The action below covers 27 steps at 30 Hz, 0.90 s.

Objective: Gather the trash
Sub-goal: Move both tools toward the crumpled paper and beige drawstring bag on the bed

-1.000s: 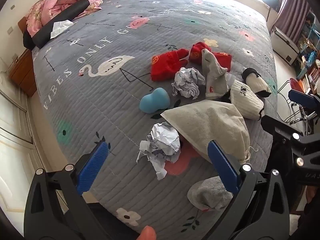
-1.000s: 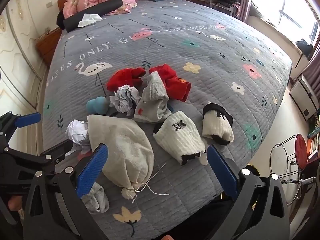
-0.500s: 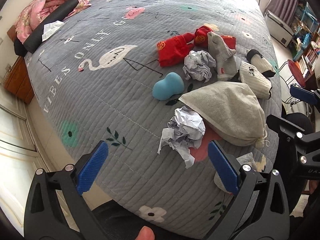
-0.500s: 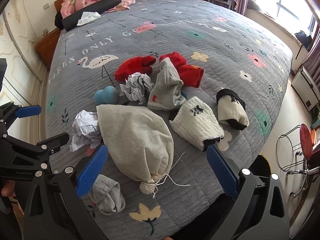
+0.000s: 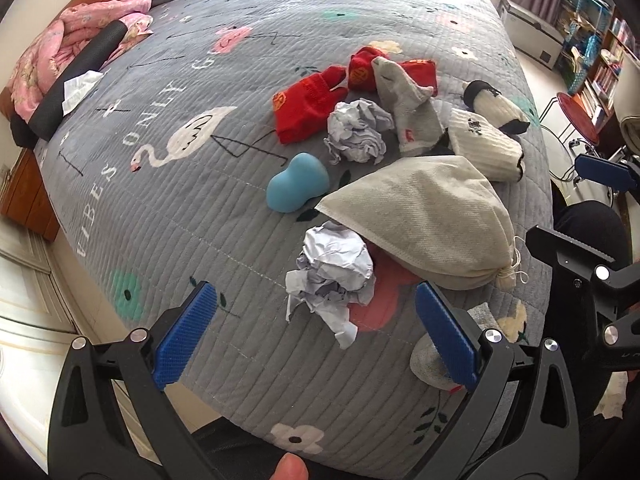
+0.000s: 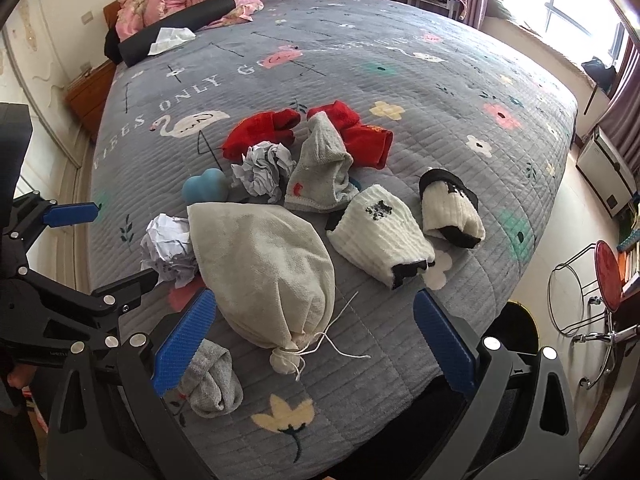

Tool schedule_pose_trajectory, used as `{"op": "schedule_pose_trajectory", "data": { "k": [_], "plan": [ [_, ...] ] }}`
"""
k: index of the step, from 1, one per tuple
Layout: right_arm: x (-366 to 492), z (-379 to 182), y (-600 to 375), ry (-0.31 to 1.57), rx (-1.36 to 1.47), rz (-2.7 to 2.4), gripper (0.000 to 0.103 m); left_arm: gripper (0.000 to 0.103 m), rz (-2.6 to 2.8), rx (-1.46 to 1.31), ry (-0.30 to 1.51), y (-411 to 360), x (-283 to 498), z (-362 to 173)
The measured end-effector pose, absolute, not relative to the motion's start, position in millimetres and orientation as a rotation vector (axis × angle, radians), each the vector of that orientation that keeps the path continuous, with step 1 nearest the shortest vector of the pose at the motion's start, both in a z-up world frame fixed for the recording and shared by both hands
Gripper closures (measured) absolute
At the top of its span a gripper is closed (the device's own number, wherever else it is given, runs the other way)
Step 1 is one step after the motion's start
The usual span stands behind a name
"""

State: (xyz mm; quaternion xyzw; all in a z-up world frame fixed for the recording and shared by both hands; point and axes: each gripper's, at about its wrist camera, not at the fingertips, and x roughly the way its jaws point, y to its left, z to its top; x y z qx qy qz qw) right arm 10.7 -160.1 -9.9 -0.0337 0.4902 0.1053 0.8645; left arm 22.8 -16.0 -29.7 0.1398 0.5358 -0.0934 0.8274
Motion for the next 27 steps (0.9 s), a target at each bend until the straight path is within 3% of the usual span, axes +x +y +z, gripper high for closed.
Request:
{"op": "schedule_pose_trajectory", "data": {
  "k": [27],
  "plan": [
    [16.5, -26.0, -162.9, 1.076, -0.034, 0.209, 0.008, 0.005, -0.203, 0.349, 1.158, -17.4, 24.1, -38.0]
  ]
}}
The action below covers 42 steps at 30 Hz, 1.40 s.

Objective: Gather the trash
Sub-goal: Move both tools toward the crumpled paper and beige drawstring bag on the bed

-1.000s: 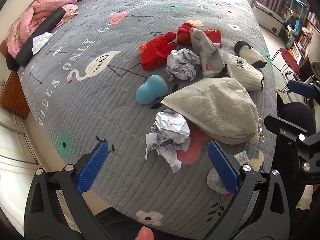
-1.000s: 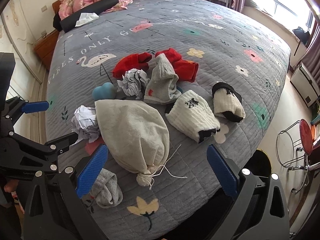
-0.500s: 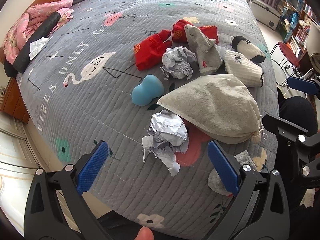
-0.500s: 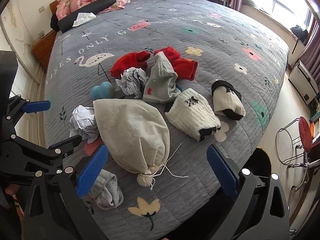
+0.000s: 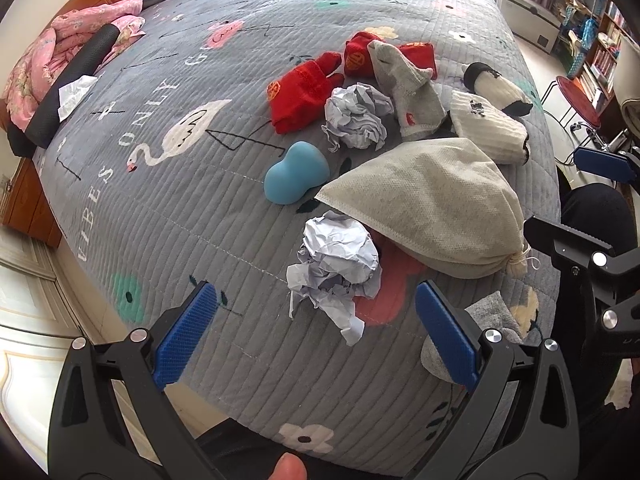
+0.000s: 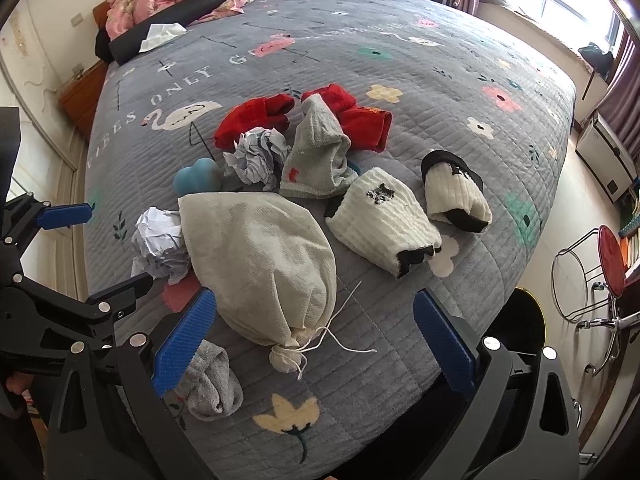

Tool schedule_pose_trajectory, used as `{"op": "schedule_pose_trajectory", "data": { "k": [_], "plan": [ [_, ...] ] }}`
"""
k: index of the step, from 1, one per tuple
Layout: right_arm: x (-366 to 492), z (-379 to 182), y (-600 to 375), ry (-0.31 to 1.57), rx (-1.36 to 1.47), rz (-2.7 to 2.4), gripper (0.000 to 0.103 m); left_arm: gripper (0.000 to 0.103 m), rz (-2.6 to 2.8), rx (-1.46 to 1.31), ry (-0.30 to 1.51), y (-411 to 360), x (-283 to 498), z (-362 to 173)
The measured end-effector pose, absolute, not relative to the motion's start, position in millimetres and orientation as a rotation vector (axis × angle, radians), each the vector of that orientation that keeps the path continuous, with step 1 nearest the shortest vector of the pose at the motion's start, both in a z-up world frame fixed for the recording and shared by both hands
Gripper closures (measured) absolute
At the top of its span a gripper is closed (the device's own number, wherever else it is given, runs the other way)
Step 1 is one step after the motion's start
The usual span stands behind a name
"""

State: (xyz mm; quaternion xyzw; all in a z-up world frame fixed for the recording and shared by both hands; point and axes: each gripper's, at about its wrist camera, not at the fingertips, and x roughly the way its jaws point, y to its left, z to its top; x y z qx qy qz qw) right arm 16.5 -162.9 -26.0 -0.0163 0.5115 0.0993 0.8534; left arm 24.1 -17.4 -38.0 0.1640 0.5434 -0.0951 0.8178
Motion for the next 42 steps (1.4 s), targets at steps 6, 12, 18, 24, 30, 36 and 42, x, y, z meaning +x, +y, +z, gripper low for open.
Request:
{"op": "schedule_pose_trajectory", "data": {
  "k": [6, 12, 18, 24, 30, 36, 42],
  "plan": [
    [15.5, -25.9, -162.5, 1.079, -0.024, 0.216, 0.008, 0.005, -0.208, 0.364, 1.167, -18.9, 23.9, -40.6],
    [14.9, -26.4, -163.1, 1.082, -0.017, 0.214, 0.008, 0.005, -0.215, 0.375, 1.171, -21.1, 22.8, -43.2],
    [14.8, -28.3, -163.3, 1.089, -0.013, 0.215, 0.008, 0.005, -0.214, 0.376, 1.179, -21.6, 23.7, -45.0],
    [15.4, -28.9, -163.5, 1.090, -0.012, 0.215, 0.008, 0.005, -0.216, 0.377, 1.185, -22.4, 24.8, -47.4],
    [16.2, -29.7, -164.0, 1.092, -0.005, 0.214, 0.008, 0.005, -0.220, 0.380, 1.189, -23.2, 26.3, -49.2],
    [17.1, -30.5, -164.7, 1.094, -0.005, 0.216, 0.008, 0.005, -0.221, 0.379, 1.191, -23.5, 26.5, -49.5],
    [17.5, -31.4, -164.5, 1.099, -0.005, 0.217, 0.008, 0.005, -0.225, 0.383, 1.197, -24.1, 26.9, -52.2]
  ]
}}
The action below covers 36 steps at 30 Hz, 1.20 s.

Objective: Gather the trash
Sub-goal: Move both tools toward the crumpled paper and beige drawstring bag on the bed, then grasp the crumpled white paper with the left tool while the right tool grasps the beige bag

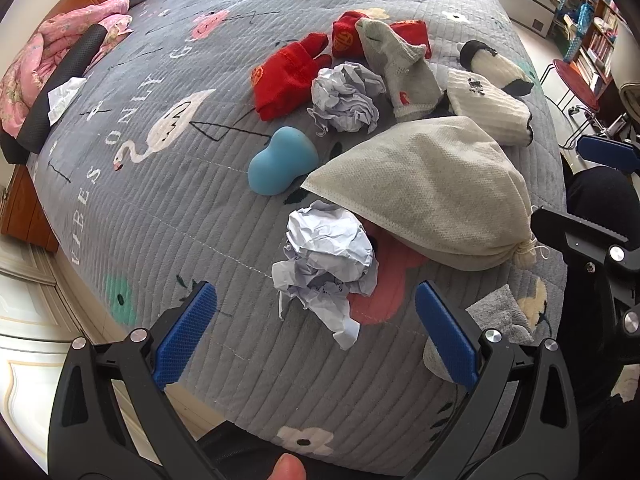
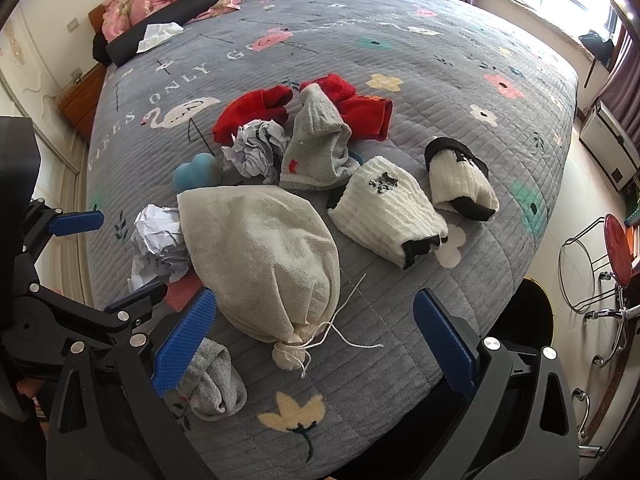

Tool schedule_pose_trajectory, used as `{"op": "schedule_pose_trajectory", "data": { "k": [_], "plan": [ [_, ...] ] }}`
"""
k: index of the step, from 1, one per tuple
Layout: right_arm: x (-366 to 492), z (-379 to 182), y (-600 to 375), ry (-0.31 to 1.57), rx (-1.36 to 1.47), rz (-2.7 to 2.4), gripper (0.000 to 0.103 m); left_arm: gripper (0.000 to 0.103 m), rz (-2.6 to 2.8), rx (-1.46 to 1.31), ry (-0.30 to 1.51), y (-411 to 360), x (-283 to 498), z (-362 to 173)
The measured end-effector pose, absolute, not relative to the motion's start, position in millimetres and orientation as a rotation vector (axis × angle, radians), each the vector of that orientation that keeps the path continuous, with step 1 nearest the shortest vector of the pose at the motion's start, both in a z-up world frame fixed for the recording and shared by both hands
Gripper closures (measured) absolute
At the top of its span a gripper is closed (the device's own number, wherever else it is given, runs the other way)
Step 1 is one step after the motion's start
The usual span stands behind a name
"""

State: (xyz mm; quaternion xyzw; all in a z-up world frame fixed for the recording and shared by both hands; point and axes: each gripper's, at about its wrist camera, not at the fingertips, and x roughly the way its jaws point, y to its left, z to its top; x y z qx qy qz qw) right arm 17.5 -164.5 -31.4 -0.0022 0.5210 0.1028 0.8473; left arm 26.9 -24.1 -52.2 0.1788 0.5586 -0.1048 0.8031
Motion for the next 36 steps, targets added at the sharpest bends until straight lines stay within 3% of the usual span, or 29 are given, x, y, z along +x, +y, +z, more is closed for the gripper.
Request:
{"op": "schedule_pose_trajectory", "data": {
  "k": [22, 23, 25, 26, 36],
  "plan": [
    [22.3, -41.0, -159.2, 1.121, -0.018, 0.226, 0.008, 0.005, -0.235, 0.408, 1.262, -30.4, 55.1, -85.3],
    [23.9, -43.4, -158.1, 1.129, -0.017, 0.228, 0.008, 0.007, -0.219, 0.412, 1.252, -28.9, 56.8, -86.2],
    [27.9, -49.2, -153.4, 1.153, -0.016, 0.249, 0.008, 0.035, -0.205, 0.405, 1.250, -25.1, 59.6, -88.9],
    [30.1, -52.4, -150.4, 1.168, -0.013, 0.262, 0.008, 0.059, -0.230, 0.366, 1.274, -21.9, 61.8, -90.3],
    [59.7, -87.9, -116.7, 1.271, -0.051, 0.332, 0.008, 0.060, -0.216, 0.268, 1.282, -5.5, 63.6, -86.8]
  ]
}}
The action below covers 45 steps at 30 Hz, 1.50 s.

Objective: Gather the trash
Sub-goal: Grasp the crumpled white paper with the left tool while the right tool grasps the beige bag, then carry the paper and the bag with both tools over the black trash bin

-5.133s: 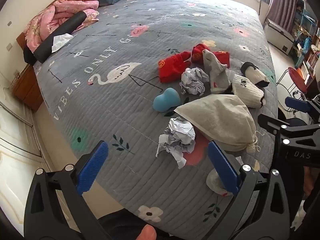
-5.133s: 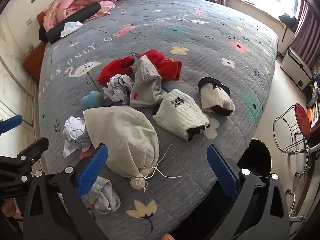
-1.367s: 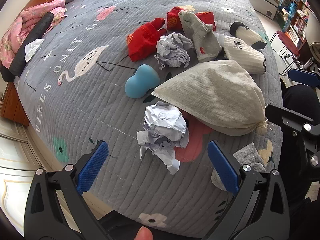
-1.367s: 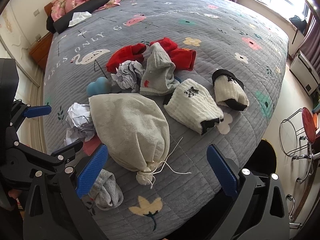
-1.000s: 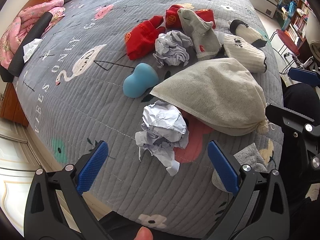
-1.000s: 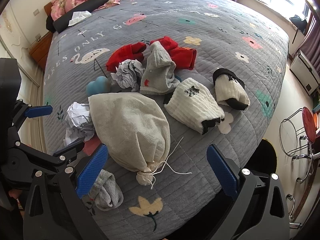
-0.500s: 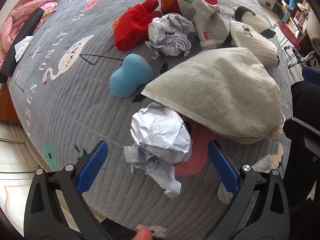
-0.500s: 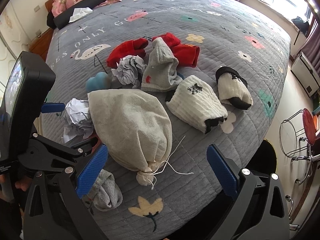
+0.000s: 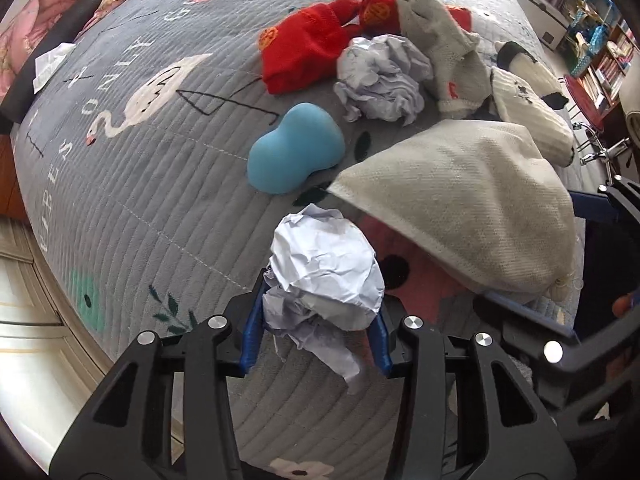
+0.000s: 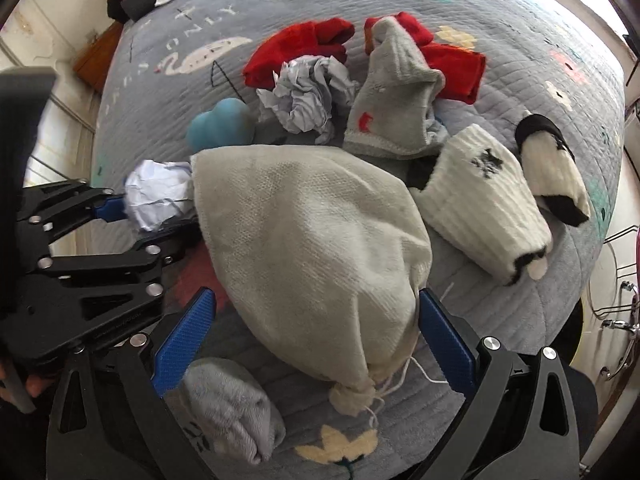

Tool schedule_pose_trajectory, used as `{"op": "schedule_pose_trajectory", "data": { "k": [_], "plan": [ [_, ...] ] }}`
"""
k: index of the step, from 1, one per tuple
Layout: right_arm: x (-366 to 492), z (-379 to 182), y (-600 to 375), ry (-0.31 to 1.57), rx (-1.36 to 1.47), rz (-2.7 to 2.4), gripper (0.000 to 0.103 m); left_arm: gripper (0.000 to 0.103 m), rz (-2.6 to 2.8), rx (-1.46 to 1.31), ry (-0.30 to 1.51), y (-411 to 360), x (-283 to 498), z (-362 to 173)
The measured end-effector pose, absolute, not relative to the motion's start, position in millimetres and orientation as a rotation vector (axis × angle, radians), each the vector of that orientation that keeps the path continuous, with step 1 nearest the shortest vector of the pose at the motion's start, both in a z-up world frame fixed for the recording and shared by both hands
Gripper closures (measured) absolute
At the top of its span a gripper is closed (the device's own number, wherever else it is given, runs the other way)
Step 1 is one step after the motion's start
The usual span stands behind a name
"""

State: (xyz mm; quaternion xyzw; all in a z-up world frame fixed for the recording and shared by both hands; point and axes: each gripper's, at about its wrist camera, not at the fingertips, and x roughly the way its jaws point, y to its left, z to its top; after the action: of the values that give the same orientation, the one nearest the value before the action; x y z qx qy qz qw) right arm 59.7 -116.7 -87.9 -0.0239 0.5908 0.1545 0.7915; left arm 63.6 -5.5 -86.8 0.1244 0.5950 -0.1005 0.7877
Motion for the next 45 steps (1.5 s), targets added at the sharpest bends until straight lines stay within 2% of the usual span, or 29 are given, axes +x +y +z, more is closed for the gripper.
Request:
{"op": "schedule_pose_trajectory", "data": {
  "k": [1, 2, 5, 7, 8, 14, 23, 34, 45],
  "plan": [
    [63.6, -93.2, -116.1, 1.281, -0.053, 0.324, 0.009, 0.060, -0.222, 0.250, 1.289, -1.7, 66.7, -87.4],
    [66.2, -97.3, -115.5, 1.279, -0.053, 0.321, 0.014, 0.060, -0.226, 0.235, 1.293, -0.8, 67.9, -86.4],
    [67.8, -100.1, -113.3, 1.261, -0.098, 0.335, 0.038, 0.060, -0.208, 0.232, 1.292, 0.4, 67.3, -83.6],
    [62.7, -87.2, -115.8, 1.235, -0.098, 0.369, 0.052, 0.061, -0.203, 0.226, 1.293, 4.1, 68.0, -81.4],
    [58.4, -80.5, -117.8, 1.224, -0.092, 0.399, 0.055, 0.060, -0.200, 0.222, 1.295, 4.8, 66.6, -79.4],
    [37.6, -42.4, -145.3, 1.167, 0.000, 0.537, 0.055, 0.060, -0.193, 0.219, 1.257, 2.9, 50.0, -53.3],
    [29.1, -29.5, -189.8, 1.148, 0.021, 0.486, 0.054, 0.060, -0.193, 0.273, 1.235, -23.5, 43.7, -32.3],
    [16.1, -7.2, -271.4, 1.046, 0.109, 0.367, 0.054, 0.060, -0.283, 0.364, 1.198, -104.9, 38.8, -12.4],
    [0.7, -14.6, -352.8, 1.019, 0.207, 0.222, 0.053, 0.060, -0.426, 0.446, 1.188, -208.1, 32.9, -11.1]
  ]
}}
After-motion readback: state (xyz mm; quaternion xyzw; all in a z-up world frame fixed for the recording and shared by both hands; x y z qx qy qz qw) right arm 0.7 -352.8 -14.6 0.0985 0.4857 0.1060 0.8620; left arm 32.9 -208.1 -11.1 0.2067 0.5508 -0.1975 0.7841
